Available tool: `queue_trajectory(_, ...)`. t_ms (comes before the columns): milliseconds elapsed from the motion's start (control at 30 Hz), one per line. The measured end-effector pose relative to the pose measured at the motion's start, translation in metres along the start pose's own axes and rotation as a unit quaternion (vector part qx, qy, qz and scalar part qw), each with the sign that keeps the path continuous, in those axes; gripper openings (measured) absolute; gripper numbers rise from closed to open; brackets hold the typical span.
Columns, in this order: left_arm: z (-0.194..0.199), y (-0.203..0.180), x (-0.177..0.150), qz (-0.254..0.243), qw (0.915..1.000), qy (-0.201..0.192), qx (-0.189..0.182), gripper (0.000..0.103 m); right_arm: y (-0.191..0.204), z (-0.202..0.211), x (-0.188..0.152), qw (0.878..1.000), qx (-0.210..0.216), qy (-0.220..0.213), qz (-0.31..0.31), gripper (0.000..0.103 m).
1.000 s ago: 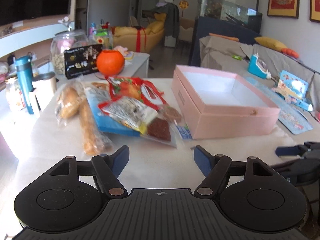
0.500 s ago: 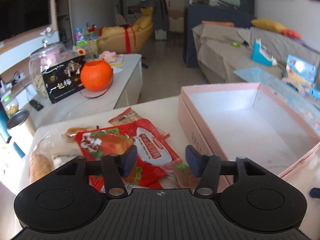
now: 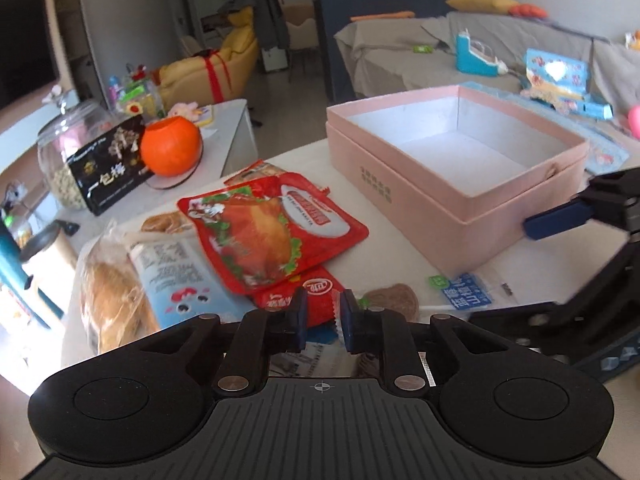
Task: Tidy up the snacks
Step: 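Grasp the blueberry hawthorn lollipop packet with the right tool, then grasp the dried meat slice packet with the left tool while the right tool holds the lollipop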
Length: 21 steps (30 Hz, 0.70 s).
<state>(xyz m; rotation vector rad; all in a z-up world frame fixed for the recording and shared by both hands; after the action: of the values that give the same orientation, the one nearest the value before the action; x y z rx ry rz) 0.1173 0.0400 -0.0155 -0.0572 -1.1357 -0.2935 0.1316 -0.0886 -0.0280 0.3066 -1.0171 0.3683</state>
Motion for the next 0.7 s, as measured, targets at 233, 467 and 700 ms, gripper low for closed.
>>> queue_trajectory(233, 0.056, 0.046, 0.011, 0.145, 0.9874, -0.049, 0.040, 0.023, 0.038, -0.049, 0.017, 0.999, 0.040, 0.018, 0.018, 0.089)
queue_trajectory(467, 0.072, 0.042, -0.012, 0.159, 0.9862, -0.016, 0.044, 0.024, 0.046, -0.017, 0.009, 0.995, 0.074, 0.046, 0.037, 0.036)
queue_trajectory(700, 0.070, -0.003, -0.012, 0.171, 0.9850, -0.002, -0.023, 0.024, -0.001, 0.031, -0.014, 0.999, 0.006, 0.026, 0.031, 0.036)
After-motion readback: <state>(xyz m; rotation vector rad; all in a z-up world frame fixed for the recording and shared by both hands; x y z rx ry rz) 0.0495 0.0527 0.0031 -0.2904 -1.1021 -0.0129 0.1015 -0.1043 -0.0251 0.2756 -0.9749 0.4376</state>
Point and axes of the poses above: each gripper's, at about its wrist camera, not at the fingertips, and z roughly against the way its jaws point, y to its left, x to its top, the point moved 7 cm from there along -z, roughly the way its jaws point, and after that the axes turned 15 degrees about -y, right-handed, at the moved point
